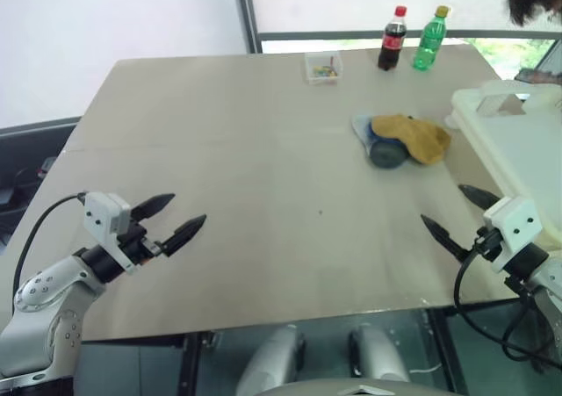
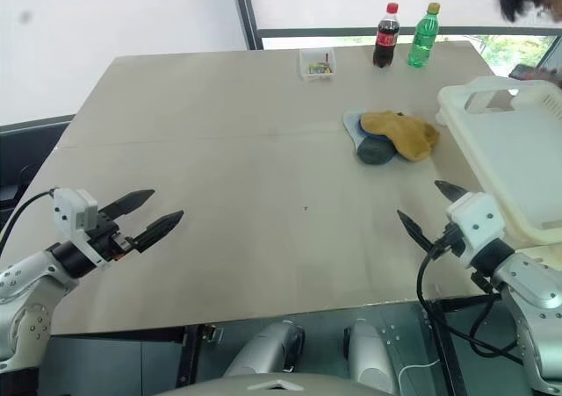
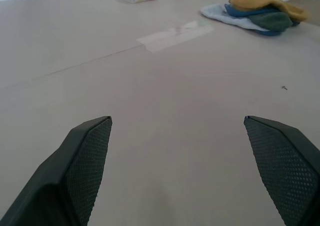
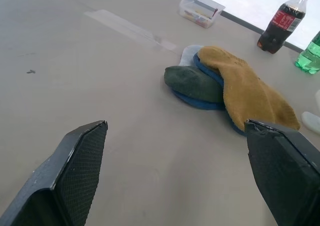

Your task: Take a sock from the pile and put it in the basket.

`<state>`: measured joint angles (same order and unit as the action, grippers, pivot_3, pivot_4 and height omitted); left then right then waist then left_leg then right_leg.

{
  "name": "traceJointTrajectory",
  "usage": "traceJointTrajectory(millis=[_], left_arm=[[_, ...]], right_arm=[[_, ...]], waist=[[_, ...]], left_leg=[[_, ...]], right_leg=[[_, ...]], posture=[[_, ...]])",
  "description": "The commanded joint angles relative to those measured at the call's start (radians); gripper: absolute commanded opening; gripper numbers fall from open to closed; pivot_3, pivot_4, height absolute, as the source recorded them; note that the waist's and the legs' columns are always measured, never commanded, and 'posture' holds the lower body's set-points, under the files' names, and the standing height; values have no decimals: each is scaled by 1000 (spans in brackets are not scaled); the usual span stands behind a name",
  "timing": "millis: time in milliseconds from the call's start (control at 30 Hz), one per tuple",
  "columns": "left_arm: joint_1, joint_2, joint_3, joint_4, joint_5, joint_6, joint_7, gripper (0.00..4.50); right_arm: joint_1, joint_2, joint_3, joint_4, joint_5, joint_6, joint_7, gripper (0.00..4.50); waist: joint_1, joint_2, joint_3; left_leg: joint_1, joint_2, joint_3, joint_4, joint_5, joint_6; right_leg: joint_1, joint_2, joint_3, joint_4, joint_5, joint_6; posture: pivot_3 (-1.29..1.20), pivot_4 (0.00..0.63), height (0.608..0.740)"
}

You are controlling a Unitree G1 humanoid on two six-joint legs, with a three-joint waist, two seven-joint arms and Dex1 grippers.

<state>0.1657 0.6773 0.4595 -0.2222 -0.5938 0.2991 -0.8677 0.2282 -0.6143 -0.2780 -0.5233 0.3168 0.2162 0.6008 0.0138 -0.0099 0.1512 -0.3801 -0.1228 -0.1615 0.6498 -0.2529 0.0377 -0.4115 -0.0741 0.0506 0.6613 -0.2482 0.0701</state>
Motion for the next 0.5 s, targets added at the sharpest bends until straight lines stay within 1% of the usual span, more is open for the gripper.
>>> traceJointTrajectory(millis=[33,133,300,500], left_arm=[[-30,6,14,-31,-22,5,13,4472],[-60,-14,-6,-53,-49,27,21,4472],[-65,-22,-12,-65,-67,41,14,4472],[-80,-34,-52,-45,-40,0,-21,4472]], right_arm=[[-27,7,-1,-42,1,14,-24,4500],[-62,16,28,-47,-7,52,-51,4500],[-76,22,62,-67,-69,115,-113,4500],[-139,38,92,-34,-86,207,-157,4500]], waist=[[0,0,0],[0,0,0],[0,0,0],[0,0,0]], left_leg=[[0,0,0,0,0,0],[0,0,-1,0,0,0],[0,0,0,0,0,0],[-1,0,0,-1,0,0]], right_leg=[[0,0,0,0,0,0],[0,0,0,0,0,0],[-1,0,0,0,0,0],[-1,0,0,-1,0,0]], posture=[[0,150,729],[0,150,729],[0,150,729],[0,150,729]])
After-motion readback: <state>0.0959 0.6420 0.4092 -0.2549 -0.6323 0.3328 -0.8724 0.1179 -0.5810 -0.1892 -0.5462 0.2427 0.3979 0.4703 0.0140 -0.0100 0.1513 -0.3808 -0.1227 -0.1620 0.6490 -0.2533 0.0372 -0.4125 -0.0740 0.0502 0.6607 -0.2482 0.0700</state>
